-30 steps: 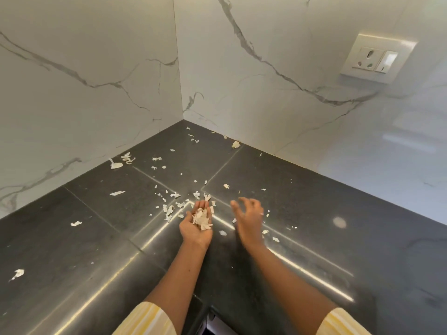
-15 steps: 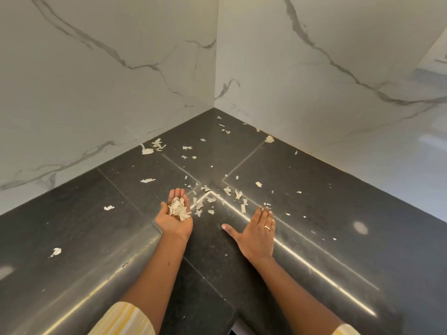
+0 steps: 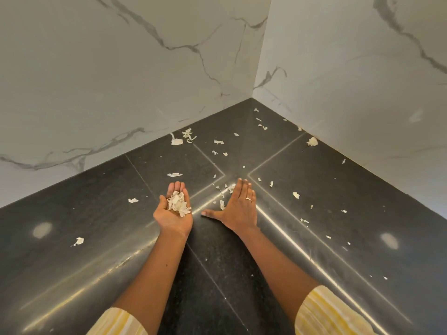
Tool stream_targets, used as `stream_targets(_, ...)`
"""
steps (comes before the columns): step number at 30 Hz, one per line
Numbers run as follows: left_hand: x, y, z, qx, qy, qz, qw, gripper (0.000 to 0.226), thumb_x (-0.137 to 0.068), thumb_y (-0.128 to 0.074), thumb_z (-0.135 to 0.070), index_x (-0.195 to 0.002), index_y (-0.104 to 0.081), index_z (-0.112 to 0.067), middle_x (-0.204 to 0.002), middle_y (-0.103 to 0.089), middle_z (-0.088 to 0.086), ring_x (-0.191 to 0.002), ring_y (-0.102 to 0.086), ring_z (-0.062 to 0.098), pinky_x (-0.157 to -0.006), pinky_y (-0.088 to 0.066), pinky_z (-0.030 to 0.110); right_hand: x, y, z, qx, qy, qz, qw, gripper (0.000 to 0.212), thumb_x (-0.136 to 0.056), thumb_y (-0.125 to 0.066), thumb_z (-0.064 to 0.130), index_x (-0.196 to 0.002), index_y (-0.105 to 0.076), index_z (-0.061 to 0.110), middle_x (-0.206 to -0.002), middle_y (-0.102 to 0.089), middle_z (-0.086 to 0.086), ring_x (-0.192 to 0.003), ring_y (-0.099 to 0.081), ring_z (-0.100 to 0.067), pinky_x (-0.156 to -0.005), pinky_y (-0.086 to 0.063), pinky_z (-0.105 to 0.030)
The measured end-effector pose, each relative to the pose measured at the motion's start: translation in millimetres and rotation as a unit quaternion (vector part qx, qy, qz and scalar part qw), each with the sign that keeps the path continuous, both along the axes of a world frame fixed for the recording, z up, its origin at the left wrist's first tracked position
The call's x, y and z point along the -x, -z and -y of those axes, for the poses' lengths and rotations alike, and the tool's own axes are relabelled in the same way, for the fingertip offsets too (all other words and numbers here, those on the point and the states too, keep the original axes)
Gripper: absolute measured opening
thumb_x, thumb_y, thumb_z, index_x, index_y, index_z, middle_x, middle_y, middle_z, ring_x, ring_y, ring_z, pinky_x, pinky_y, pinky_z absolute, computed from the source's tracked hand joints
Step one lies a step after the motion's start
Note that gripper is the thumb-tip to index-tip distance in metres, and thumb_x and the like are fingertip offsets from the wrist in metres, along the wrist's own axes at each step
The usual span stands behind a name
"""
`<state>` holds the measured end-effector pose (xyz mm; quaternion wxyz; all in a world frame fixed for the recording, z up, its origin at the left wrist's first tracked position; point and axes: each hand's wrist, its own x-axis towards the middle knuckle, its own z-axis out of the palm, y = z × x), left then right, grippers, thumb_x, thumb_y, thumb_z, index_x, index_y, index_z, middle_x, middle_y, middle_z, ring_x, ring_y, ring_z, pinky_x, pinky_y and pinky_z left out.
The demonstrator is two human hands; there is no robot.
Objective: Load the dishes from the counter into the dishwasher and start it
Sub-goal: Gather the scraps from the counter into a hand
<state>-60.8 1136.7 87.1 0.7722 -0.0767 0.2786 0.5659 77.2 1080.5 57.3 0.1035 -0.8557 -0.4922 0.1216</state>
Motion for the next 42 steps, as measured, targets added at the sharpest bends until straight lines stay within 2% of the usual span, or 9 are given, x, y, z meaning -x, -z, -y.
stream_targets(6,-10.8,-2.6,-7.3,-0.002,-0.004,-0.005,1.0,0.044,-0.103,-0.023,-0.027,-0.114,-0.056,-0.001,-0.135,-0.051,0.01,-0.129,-0.046,0.021,-0.094,-0.044,0.031,6.9,-3.1,-49.2,-0.026,0.001,-0.001,1.0,0.11,-0.078,-0.032,0.079,-0.147,0.0,0.0,-0.154,-0.008,-0.023,-0.144,-0.005,-0.033,-0.117,-0.006,-0.042)
stream_targets(16,-18.3,-10.3,-12.9,0.001,-0.013,-0.012,1.0,0.045,-0.103,-0.023,-0.028,-0.122,-0.054,-0.002,-0.138,-0.05,0.012,-0.13,-0.045,0.023,-0.097,-0.042,0.031,-10.0,-6.1,-88.2,-0.083,-0.206,0.005,0.975,0.044,-0.099,-0.037,0.038,-0.132,-0.044,0.01,-0.142,-0.036,-0.012,-0.134,-0.031,-0.03,-0.11,-0.028,-0.039)
stream_targets(23,-17.9,-6.7,-8.8,0.005,-0.019,-0.002,1.0,0.046,-0.103,-0.021,-0.028,-0.13,-0.049,-0.003,-0.138,-0.049,0.011,-0.13,-0.045,0.022,-0.092,-0.044,0.031,-10.1,-4.4,-30.6,-0.107,-0.354,0.023,0.929,0.039,-0.095,-0.045,0.04,-0.116,-0.054,0.009,-0.13,-0.047,-0.009,-0.122,-0.041,-0.024,-0.1,-0.036,-0.035)
stream_targets(27,-17.7,-8.7,2.8,0.017,-0.015,0.0,1.0,0.046,-0.103,-0.022,-0.027,-0.133,-0.046,-0.003,-0.139,-0.048,0.011,-0.13,-0.045,0.023,-0.095,-0.043,0.031,-9.5,3.4,-7.7,-0.119,-0.316,0.047,0.94,0.014,-0.095,-0.041,0.011,-0.104,-0.051,0.009,-0.112,-0.048,-0.01,-0.102,-0.045,-0.028,-0.082,-0.034,-0.035)
stream_targets(32,-19.2,-15.7,22.8,0.029,0.005,-0.011,1.0,0.045,-0.103,-0.023,-0.027,-0.131,-0.048,-0.002,-0.138,-0.049,0.013,-0.128,-0.047,0.025,-0.096,-0.043,0.032,-23.9,7.0,18.6,-0.092,-0.235,-0.016,0.967,0.022,-0.09,-0.04,-0.006,-0.107,-0.051,0.0,-0.109,-0.048,-0.016,-0.102,-0.044,-0.029,-0.084,-0.033,-0.034)
stream_targets(35,-22.5,-21.8,42.3,0.023,0.029,-0.005,0.999,0.045,-0.103,-0.024,-0.027,-0.13,-0.049,-0.001,-0.137,-0.05,0.014,-0.128,-0.047,0.025,-0.097,-0.042,0.031,-25.3,-2.6,40.3,-0.134,-0.083,-0.157,0.975,0.02,-0.087,-0.04,-0.01,-0.088,-0.051,0.007,-0.091,-0.05,-0.013,-0.086,-0.048,-0.024,-0.072,-0.035,-0.026)
stream_targets(37,-28.4,-23.0,58.1,0.019,0.049,0.005,0.999,0.044,-0.103,-0.023,-0.026,-0.125,-0.052,-0.001,-0.136,-0.051,0.013,-0.126,-0.048,0.025,-0.097,-0.042,0.031,-17.7,-15.5,54.9,-0.215,0.074,-0.39,0.892,0.024,-0.093,-0.041,-0.004,-0.075,-0.044,0.011,-0.07,-0.044,-0.006,-0.063,-0.042,-0.014,-0.053,-0.034,-0.019)
stream_targets(39,-36.2,-21.9,75.3,0.015,0.071,0.012,0.997,0.043,-0.103,-0.023,-0.025,-0.118,-0.055,0.0,-0.13,-0.053,0.013,-0.121,-0.05,0.025,-0.098,-0.042,0.031,-4.4,-26.0,67.9,-0.298,0.184,-0.596,0.723,0.029,-0.097,-0.037,-0.002,-0.072,-0.043,0.011,-0.064,-0.04,-0.004,-0.053,-0.036,-0.01,-0.044,-0.032,-0.016)
stream_targets(42,-46.7,-19.7,99.5,-0.002,0.098,0.006,0.995,0.044,-0.102,-0.023,-0.026,-0.12,-0.054,-0.001,-0.106,-0.061,0.011,-0.099,-0.058,0.022,-0.086,-0.046,0.029,15.8,-34.4,84.1,-0.367,0.262,-0.726,0.518,0.029,-0.094,-0.035,-0.009,-0.074,-0.049,0.007,-0.067,-0.047,-0.006,-0.053,-0.044,-0.01,-0.047,-0.039,-0.018)
